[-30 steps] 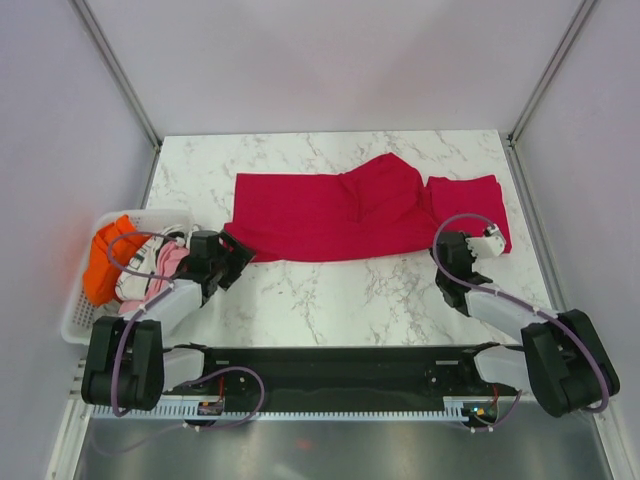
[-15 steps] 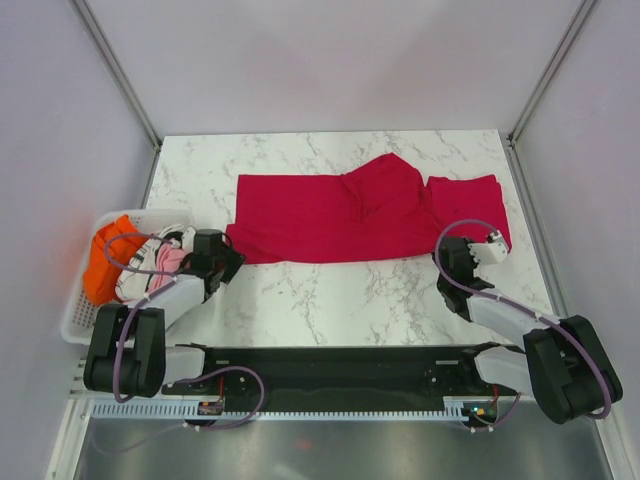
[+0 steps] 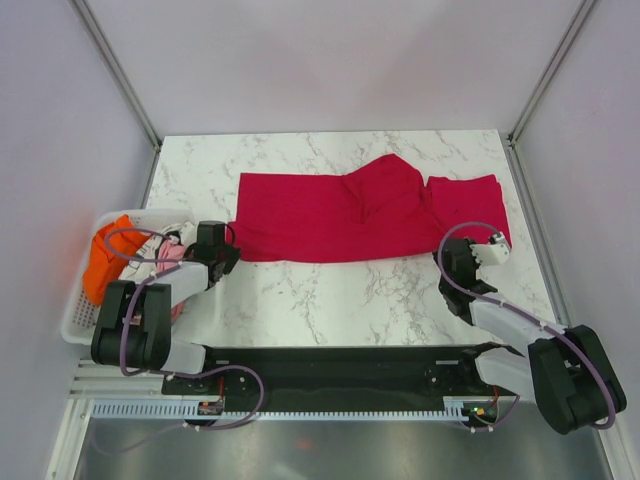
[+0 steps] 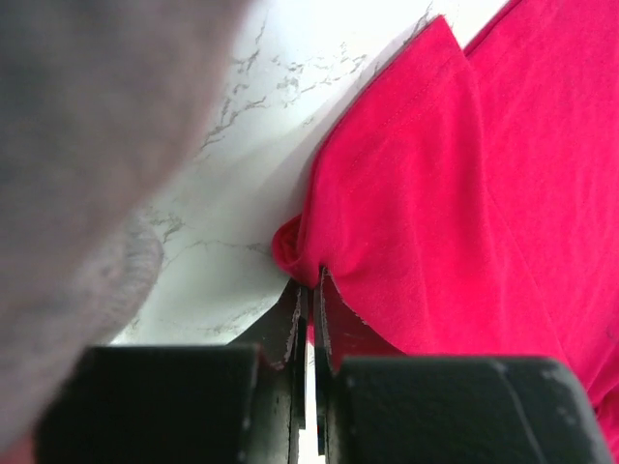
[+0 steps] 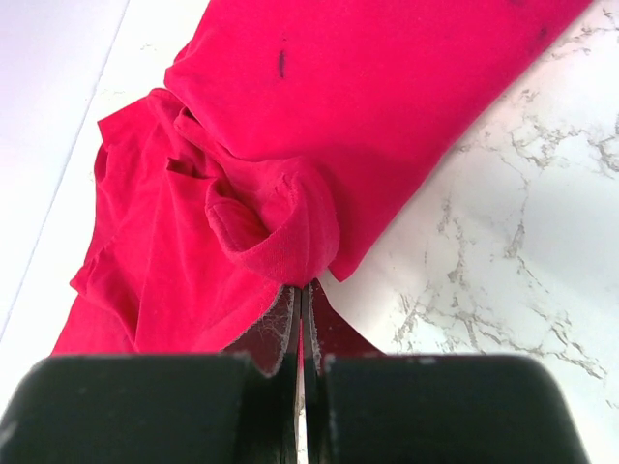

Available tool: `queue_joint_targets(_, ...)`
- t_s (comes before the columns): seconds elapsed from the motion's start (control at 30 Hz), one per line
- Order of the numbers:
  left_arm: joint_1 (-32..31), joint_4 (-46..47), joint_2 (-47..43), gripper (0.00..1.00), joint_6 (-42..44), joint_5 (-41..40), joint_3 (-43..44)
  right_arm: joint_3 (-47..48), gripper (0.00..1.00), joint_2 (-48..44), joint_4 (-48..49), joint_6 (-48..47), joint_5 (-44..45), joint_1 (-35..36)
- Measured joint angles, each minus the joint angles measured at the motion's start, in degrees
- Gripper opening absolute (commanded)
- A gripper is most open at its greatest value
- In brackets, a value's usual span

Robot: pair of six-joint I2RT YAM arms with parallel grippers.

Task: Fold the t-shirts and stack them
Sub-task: Fold the tshirt

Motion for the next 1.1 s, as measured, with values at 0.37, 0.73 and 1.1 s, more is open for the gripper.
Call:
queue_joint_targets(0.37,3.5,-15.3,0.8,0.02,3.2,3.2,19.5,16.4,0.00,5.9,-10.1,-2.1,-0.9,0.0)
queue_joint_targets(0.73,10.3,-30.8,-11.5,0.02,8.0,8.1,37.9,37.7,0.00,-0.5,-22.9,-8.7,-4.6,0.4)
queue_joint_targets(1.1,10.2,-40.5,-20.6,0.02,11.3,9.9,61.9,50.8,0.00,-12.0,-29.0,-17.4,-7.1,0.9)
